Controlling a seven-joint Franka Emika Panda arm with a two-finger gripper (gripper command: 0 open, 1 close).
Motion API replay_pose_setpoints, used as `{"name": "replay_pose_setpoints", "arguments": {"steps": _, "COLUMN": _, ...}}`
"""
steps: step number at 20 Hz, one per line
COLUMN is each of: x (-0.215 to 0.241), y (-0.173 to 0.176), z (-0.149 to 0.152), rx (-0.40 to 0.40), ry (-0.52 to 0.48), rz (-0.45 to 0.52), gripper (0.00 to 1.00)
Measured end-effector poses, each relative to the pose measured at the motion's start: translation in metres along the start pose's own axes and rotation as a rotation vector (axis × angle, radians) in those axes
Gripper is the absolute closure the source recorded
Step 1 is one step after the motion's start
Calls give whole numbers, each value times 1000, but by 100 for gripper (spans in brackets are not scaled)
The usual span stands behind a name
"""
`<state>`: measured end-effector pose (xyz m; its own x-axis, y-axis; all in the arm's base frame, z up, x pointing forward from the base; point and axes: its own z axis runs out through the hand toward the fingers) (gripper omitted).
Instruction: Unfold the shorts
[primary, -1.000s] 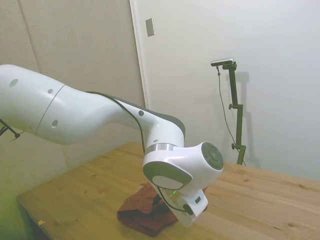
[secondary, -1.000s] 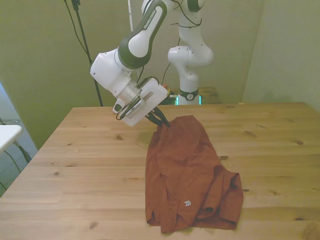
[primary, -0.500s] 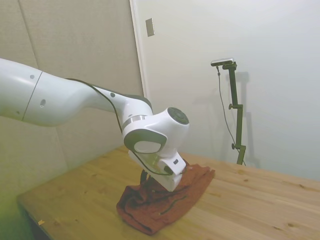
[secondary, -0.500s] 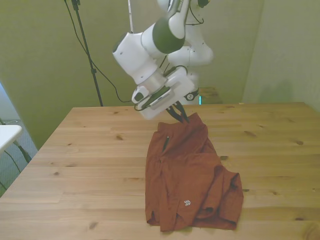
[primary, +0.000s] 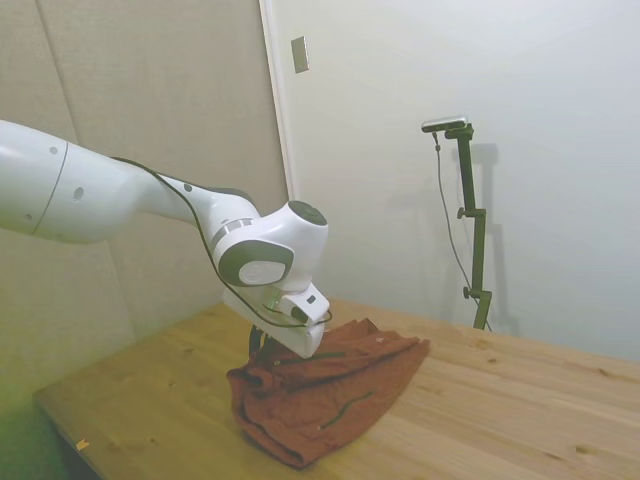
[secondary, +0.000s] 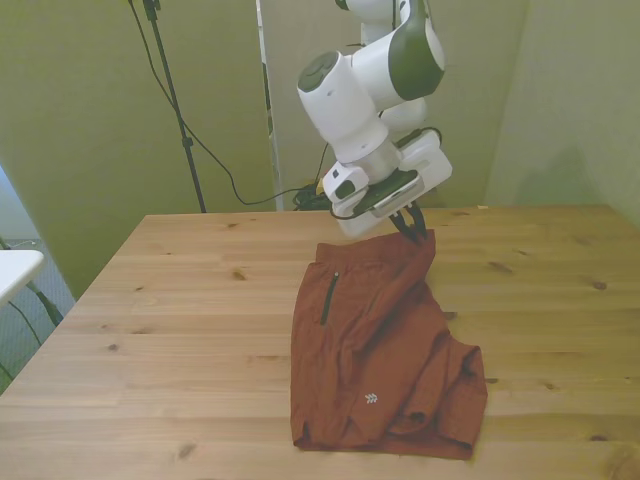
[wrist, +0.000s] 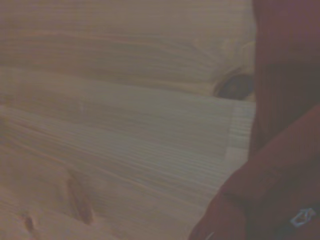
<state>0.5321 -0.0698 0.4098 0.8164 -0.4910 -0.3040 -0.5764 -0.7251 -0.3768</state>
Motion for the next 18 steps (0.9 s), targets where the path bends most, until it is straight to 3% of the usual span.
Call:
{"name": "replay_pose_setpoints", "arguments": {"steps": 1, "x": -4, "y": -6, "z": 2, "rx": -4, "ry": -3, "rz": -10, "gripper": 100}}
{"name": "replay_pose_setpoints", "arguments": {"steps": 2, "x": -9, "y": -10, "z": 5, "rx": -11, "ry": -7, "rz": -21, "gripper": 0}}
{"name": "replay_pose_setpoints", "arguments": {"steps": 11, "x": -54, "y": -54, "z": 42, "rx": -75, "ry": -61, "rz": -138, "gripper": 0}}
{"name": "replay_pose_setpoints", "arguments": {"steps": 18, "x": -64, "y": -59, "z": 56, "rx": -92, "ry": -86, "rz": -157, "gripper": 0}}
